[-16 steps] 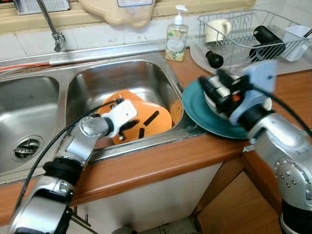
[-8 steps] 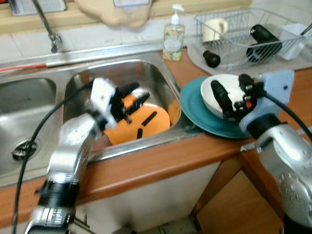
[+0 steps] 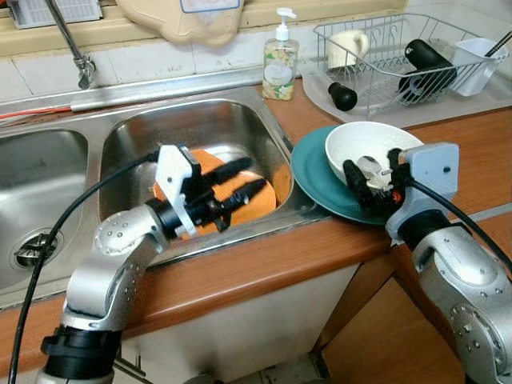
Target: Kitchen organization
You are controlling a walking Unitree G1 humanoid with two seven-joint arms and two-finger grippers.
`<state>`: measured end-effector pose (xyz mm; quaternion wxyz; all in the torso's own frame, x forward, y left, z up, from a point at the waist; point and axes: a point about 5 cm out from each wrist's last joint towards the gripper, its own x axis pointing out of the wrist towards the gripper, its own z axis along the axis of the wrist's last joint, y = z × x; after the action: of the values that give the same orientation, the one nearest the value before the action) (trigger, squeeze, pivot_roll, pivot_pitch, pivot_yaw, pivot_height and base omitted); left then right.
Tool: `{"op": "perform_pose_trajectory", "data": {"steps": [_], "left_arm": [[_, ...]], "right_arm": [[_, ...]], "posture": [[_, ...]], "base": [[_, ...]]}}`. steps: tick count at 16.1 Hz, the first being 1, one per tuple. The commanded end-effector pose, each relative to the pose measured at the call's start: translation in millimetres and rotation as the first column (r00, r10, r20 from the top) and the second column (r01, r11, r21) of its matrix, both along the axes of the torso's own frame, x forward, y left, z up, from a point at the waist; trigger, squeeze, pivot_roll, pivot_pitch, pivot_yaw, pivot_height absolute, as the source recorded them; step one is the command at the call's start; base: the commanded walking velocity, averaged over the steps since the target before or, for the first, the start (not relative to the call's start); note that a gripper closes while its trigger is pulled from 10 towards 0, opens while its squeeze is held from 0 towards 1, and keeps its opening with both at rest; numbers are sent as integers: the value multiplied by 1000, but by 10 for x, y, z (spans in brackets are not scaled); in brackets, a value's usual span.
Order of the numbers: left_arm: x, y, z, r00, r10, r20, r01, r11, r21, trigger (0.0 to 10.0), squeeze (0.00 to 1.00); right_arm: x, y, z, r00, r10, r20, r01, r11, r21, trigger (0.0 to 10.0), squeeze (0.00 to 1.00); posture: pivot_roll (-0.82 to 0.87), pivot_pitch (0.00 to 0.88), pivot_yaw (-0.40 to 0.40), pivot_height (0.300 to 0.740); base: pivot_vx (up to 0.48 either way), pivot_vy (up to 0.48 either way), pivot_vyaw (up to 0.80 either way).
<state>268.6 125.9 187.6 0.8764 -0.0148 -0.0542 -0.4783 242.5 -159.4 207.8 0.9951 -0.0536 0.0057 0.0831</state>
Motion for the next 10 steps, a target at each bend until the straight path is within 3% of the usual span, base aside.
{"op": "perform_pose_trajectory", "data": {"steps": [1, 5, 6, 7, 9, 10], "left_arm": [[-49, -25, 21, 999, -38, -5, 38, 999, 9, 10000, 0], [-148, -47, -16, 995, -87, -51, 89, 995, 38, 10000, 0], [-154, -48, -19, 995, -88, -55, 90, 995, 39, 10000, 0], [-160, -48, -19, 994, -89, -59, 91, 995, 41, 10000, 0], [-176, -61, -14, 993, -96, -66, 99, 994, 41, 10000, 0], [-182, -67, -11, 993, -100, -69, 102, 994, 41, 10000, 0]], "right_arm": [[-11, -30, -19, 1000, -28, -11, 28, 1000, 2, 10000, 0], [-51, -145, -107, 995, -85, -46, 86, 996, 19, 10000, 0], [-58, -159, -127, 995, -87, -58, 88, 996, 16, 6902, 0], [-62, -169, -141, 994, -88, -68, 89, 996, 15, 6902, 0], [-73, -185, -177, 992, -89, -91, 92, 995, 32, 0, 0], [-75, -189, -185, 991, -90, -95, 94, 995, 40, 0, 0]], "posture": [[-152, 0, 52, 740], [-156, 0, 50, 740], [-156, 0, 50, 740], [-156, 0, 50, 740], [-156, 0, 49, 740], [-156, 0, 49, 740]], "base": [[0, 0, 0], [0, 0, 0], [0, 0, 0], [0, 0, 0], [0, 0, 0], [0, 0, 0]]}}
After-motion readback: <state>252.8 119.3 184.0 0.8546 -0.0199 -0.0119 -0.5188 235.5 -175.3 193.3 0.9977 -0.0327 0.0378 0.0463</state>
